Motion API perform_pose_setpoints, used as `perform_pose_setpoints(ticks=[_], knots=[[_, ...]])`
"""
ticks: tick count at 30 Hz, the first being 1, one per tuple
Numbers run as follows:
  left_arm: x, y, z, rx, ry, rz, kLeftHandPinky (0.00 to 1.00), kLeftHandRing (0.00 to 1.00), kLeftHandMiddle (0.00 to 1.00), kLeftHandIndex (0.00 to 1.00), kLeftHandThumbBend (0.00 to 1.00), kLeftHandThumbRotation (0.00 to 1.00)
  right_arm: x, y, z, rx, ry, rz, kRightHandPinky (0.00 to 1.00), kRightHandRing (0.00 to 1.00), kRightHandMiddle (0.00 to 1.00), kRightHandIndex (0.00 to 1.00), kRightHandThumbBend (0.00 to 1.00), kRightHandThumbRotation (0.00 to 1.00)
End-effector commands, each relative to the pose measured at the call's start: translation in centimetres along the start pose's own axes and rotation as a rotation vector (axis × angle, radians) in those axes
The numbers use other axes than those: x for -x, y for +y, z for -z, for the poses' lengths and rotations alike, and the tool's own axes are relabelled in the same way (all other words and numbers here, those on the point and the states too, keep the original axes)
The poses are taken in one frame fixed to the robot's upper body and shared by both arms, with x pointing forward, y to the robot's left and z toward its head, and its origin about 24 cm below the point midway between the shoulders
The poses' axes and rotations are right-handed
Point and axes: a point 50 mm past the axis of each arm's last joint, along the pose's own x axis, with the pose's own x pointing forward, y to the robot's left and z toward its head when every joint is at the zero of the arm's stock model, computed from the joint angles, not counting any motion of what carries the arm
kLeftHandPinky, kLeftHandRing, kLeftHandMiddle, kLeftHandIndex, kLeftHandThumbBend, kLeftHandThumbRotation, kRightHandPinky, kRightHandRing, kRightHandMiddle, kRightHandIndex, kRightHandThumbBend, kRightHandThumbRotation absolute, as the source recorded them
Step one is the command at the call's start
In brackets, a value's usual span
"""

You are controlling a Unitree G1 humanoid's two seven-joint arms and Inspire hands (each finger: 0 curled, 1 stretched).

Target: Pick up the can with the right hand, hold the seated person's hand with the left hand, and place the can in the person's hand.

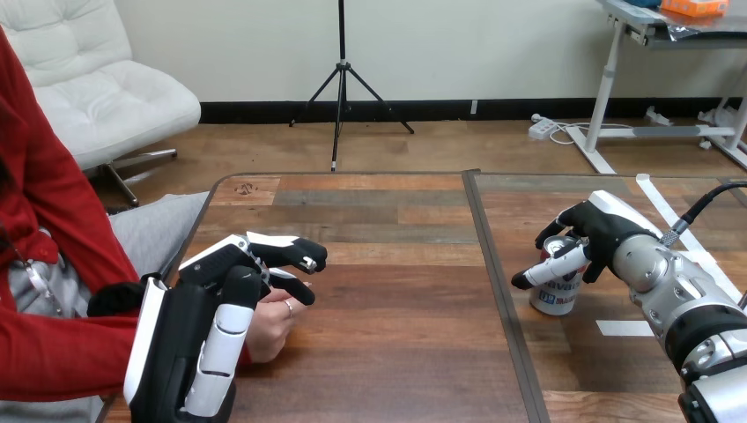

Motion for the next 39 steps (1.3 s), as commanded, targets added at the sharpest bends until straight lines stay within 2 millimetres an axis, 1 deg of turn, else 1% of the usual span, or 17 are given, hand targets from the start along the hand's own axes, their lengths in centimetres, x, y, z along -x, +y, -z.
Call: perform_pose_setpoints(ticks=[1,9,12,14,18,24,30,39], knots=[[-1.3,0.0,-0.4,0.005,-0.069,-0.012,0.44,0.6,0.6,0.49,0.56,0.9,0.0,-2.1,-1.5,-0.011,-0.033,0.044,0.51,0.61,0.65,0.67,0.97,0.18],[-1.3,0.0,-0.4,0.013,-0.067,-0.014,0.44,0.6,0.6,0.49,0.56,0.9,0.1,-2.3,-1.3,-0.021,-0.025,0.039,0.49,0.59,0.64,0.68,1.0,0.19],[-1.3,0.0,-0.4,0.017,-0.065,-0.014,0.44,0.6,0.6,0.49,0.56,0.9,0.1,-2.4,-1.2,-0.024,-0.027,0.039,0.5,0.61,0.65,0.69,1.0,0.19],[-1.2,0.0,-0.4,0.018,-0.064,-0.014,0.44,0.6,0.6,0.49,0.56,0.9,0.1,-2.5,-1.2,-0.025,-0.029,0.04,0.53,0.64,0.66,0.69,1.0,0.19],[-1.2,0.0,-0.4,0.02,-0.061,-0.016,0.44,0.61,0.6,0.49,0.56,0.89,0.1,-2.7,-1.1,-0.036,-0.03,0.039,0.54,0.65,0.67,0.69,1.0,0.18],[-1.2,0.0,-0.3,0.021,-0.06,-0.012,0.44,0.61,0.6,0.49,0.58,0.89,0.2,-2.9,-0.9,-0.037,-0.026,0.04,0.53,0.63,0.66,0.69,1.0,0.19],[-1.3,0.0,-0.3,0.012,-0.065,-0.009,0.44,0.61,0.6,0.49,0.58,0.88,0.2,-3.1,-0.9,-0.037,-0.025,0.043,0.49,0.58,0.63,0.69,1.0,0.18],[-1.4,0.0,-0.2,0.013,-0.069,-0.007,0.44,0.61,0.6,0.49,0.56,0.89,0.3,-3.4,-0.7,-0.04,-0.025,0.049,0.49,0.58,0.63,0.69,1.0,0.18]])
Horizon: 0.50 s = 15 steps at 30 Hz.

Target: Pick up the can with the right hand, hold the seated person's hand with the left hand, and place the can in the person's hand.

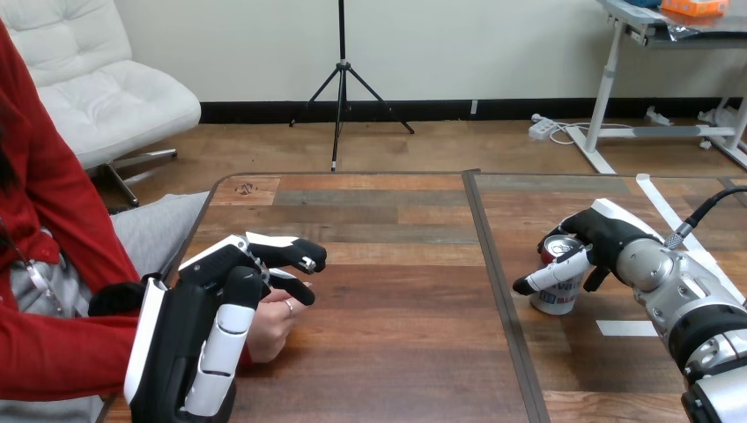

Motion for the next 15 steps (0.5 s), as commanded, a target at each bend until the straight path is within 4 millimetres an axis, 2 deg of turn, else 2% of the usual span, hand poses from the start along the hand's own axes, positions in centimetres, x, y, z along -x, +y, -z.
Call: perform_pose_setpoints(ticks=[1,15], knots=[[-1.32,-0.03,-0.38,0.005,-0.072,-0.008,0.44,0.61,0.6,0.49,0.56,0.89,0.36,-3.22,-1.25,-0.011,-0.049,0.082,0.49,0.58,0.63,0.68,1.0,0.18],[-1.39,-0.03,-0.44,0.002,-0.068,0.0,0.44,0.6,0.61,0.49,0.57,0.89,0.42,-3.54,-1.05,-0.013,-0.046,0.091,0.44,0.54,0.6,0.67,1.0,0.17]])
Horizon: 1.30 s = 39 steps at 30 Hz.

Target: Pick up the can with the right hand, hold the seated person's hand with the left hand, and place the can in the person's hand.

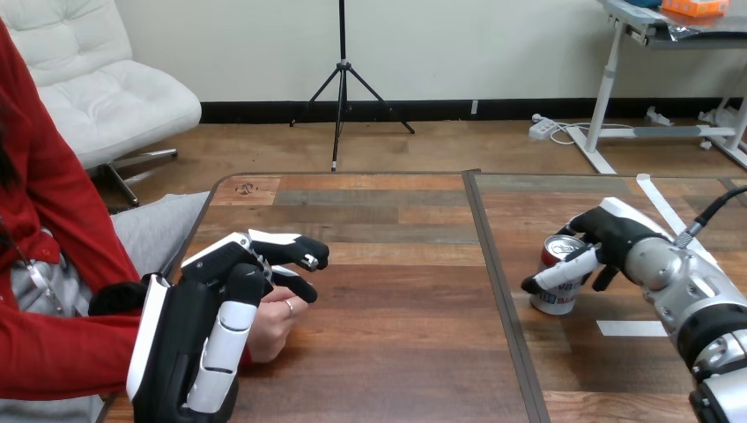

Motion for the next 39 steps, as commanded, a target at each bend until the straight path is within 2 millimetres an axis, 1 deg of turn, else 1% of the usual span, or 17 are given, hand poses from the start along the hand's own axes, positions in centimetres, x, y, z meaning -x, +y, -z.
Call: perform_pose_setpoints(ticks=[1,3,12,24,27,31,39], knots=[[-1.2,0.0,-0.4,-0.001,-0.058,-0.005,0.44,0.6,0.61,0.49,0.57,0.89,0.3,-2.8,-1.7,-0.012,-0.061,0.075,0.44,0.54,0.59,0.67,1.0,0.17],[-1.2,0.0,-0.4,-0.003,-0.057,-0.008,0.43,0.6,0.6,0.49,0.58,0.89,0.3,-2.9,-1.7,-0.01,-0.062,0.076,0.44,0.53,0.59,0.67,1.0,0.17],[-1.1,0.1,-0.4,-0.002,-0.059,-0.009,0.43,0.6,0.6,0.49,0.58,0.89,0.3,-3.2,-1.6,-0.016,-0.058,0.075,0.46,0.57,0.63,0.68,1.0,0.19],[-1.1,0.2,-0.4,-0.004,-0.059,-0.005,0.43,0.6,0.6,0.49,0.59,0.89,0.4,-3.6,-1.5,-0.018,-0.062,0.085,0.48,0.59,0.64,0.7,1.0,0.21],[-1.2,0.2,-0.4,-0.003,-0.061,-0.003,0.43,0.6,0.6,0.49,0.58,0.89,0.5,-3.7,-1.5,-0.015,-0.065,0.09,0.5,0.61,0.65,0.7,1.0,0.2],[-1.2,0.1,-0.4,-0.004,-0.064,-0.004,0.43,0.6,0.6,0.49,0.58,0.89,0.5,-3.9,-1.4,-0.01,-0.065,0.095,0.56,0.66,0.69,0.69,1.0,0.2],[-1.2,0.1,-0.4,-0.006,-0.064,-0.004,0.42,0.6,0.6,0.49,0.56,0.89,0.5,-4.0,-1.4,-0.014,-0.068,0.109,0.62,0.69,0.71,0.67,1.0,0.16]])
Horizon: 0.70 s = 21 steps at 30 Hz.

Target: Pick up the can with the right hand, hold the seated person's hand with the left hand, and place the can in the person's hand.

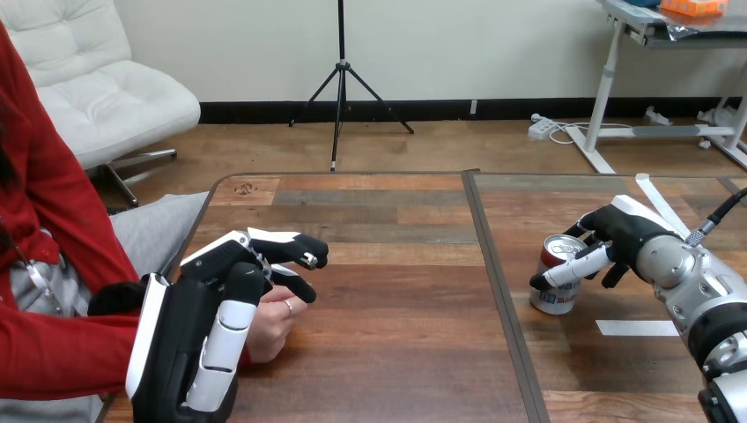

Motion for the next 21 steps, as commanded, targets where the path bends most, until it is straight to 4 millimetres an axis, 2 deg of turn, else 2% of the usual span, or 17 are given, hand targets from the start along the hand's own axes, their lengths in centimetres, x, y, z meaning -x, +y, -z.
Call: perform_pose_setpoints(ticks=[1,12,21], knots=[[-1.2,0.0,-0.4,-0.002,-0.063,-0.004,0.42,0.6,0.6,0.49,0.56,0.89,0.38,-3.38,-1.81,-0.015,-0.071,0.103,0.62,0.69,0.71,0.66,1.0,0.15],[-1.21,-0.09,-0.35,0.003,-0.061,-0.003,0.42,0.6,0.6,0.49,0.57,0.9,0.38,-3.12,-1.71,-0.034,-0.096,0.129,0.61,0.67,0.67,0.61,0.95,0.06],[-1.16,-0.05,-0.43,-0.006,-0.057,-0.006,0.42,0.6,0.6,0.49,0.58,0.9,0.37,-2.6,-1.63,-0.043,-0.131,0.156,0.56,0.6,0.6,0.52,0.87,0.01]])
